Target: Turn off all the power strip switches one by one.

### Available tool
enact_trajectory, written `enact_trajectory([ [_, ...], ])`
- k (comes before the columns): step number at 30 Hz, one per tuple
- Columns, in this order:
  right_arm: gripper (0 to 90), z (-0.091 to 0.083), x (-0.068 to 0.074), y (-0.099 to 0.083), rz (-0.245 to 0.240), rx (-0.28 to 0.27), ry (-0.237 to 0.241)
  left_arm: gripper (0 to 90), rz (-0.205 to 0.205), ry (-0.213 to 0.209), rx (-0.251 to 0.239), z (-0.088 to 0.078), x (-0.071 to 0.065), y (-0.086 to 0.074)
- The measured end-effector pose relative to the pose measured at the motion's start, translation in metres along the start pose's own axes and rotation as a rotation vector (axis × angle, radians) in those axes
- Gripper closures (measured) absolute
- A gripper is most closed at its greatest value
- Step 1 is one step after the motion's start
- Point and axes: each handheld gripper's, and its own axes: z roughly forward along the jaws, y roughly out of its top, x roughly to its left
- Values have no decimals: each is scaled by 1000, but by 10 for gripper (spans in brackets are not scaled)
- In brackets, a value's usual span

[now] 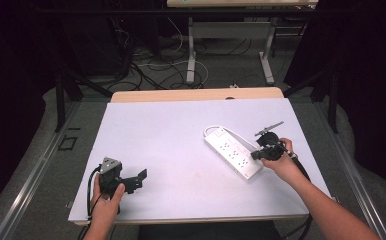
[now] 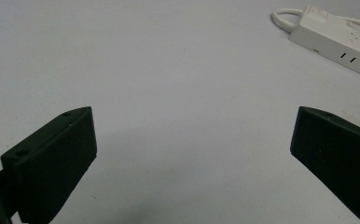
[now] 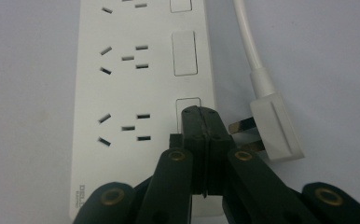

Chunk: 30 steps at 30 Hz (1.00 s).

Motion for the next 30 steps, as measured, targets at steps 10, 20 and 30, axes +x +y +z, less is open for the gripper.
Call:
enact_trajectory([
  [10,900,0,-1,-2,16,-21,11,3,-2,4,4,0,2,0],
  [20,868,-1,-1,-4,22,-50,25,3,-7,2,5,1,2,0],
  [30,777,-10,1,-1,18,-83,23,3,-3,2,4,1,1,1],
])
